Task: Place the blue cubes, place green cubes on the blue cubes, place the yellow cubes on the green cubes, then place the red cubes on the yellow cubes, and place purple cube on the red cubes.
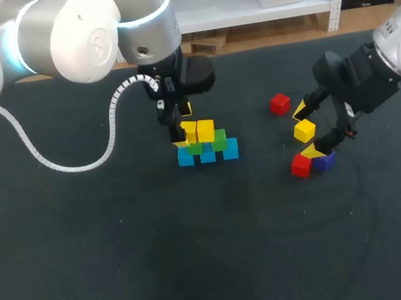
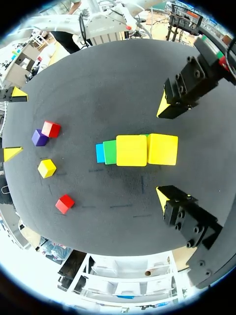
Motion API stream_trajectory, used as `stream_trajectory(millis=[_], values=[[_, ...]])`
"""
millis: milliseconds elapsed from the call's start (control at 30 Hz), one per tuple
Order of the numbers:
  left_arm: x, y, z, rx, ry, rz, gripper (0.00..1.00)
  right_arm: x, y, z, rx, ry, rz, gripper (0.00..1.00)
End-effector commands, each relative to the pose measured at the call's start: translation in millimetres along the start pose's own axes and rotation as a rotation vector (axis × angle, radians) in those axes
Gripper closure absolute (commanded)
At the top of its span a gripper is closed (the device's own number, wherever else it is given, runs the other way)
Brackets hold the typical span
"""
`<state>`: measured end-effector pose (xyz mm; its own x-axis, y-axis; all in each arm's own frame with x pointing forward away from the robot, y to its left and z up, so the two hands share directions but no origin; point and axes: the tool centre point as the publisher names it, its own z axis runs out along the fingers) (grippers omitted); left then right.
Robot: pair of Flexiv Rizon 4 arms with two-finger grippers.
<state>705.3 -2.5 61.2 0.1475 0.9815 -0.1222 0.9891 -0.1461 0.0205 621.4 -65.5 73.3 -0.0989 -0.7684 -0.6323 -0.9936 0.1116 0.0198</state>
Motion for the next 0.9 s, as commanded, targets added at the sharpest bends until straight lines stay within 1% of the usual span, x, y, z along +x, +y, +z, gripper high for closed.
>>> stream_trajectory(millis=[33, 100, 133, 200, 267, 333, 367, 400, 433, 667, 900], values=[[6.1, -2.5, -9, -0.007, 0.001, 0.0, 0.16, 1, -1, 1, -0.001, -0.003, -0.001, 0.0], [10.6, -5.0, -13, -0.013, 0.001, -0.002, 0.19, 1, -1, 1, -0.001, -0.003, -0.001, 0.0], [12.9, -6.4, -15, -0.016, 0.001, -0.003, 0.26, 1, -1, 1, -0.001, -0.003, -0.001, 0.0], [17.9, -9.6, -19, -0.024, 0.001, -0.006, 0.33, 1, -1, 1, -0.001, -0.003, -0.001, 0.0], [22.9, -12.7, -19, -0.026, 0.004, -0.008, 0.48, 1, -1, 1, -0.001, -0.003, -0.001, 0.0], [27.4, -15.6, -18, -0.025, 0.006, -0.011, 0.56, 1, -1, 1, -0.001, -0.003, -0.001, 0.0], [29.1, -16.9, -17, -0.024, 0.007, -0.012, 0.67, 1, -1, 1, -0.001, -0.003, -0.001, 0.0], [30.6, -17.9, -16, -0.022, 0.009, -0.013, 0.82, 1, -1, 1, -0.001, -0.003, -0.001, 0.0], [31.7, -18.7, -14, -0.018, 0.011, -0.014, 1.0, 1, -1, 1, -0.001, -0.003, -0.001, 0.0], [31.0, -20.6, -5, -0.01, 0.003, -0.013, 1.0, 1, -1, 1, -0.001, -0.003, -0.001, 0.0], [26.9, -18.6, -4, -0.015, -0.006, -0.008, 1.0, 1, -1, 1, -0.001, -0.003, -0.001, 0.0]])
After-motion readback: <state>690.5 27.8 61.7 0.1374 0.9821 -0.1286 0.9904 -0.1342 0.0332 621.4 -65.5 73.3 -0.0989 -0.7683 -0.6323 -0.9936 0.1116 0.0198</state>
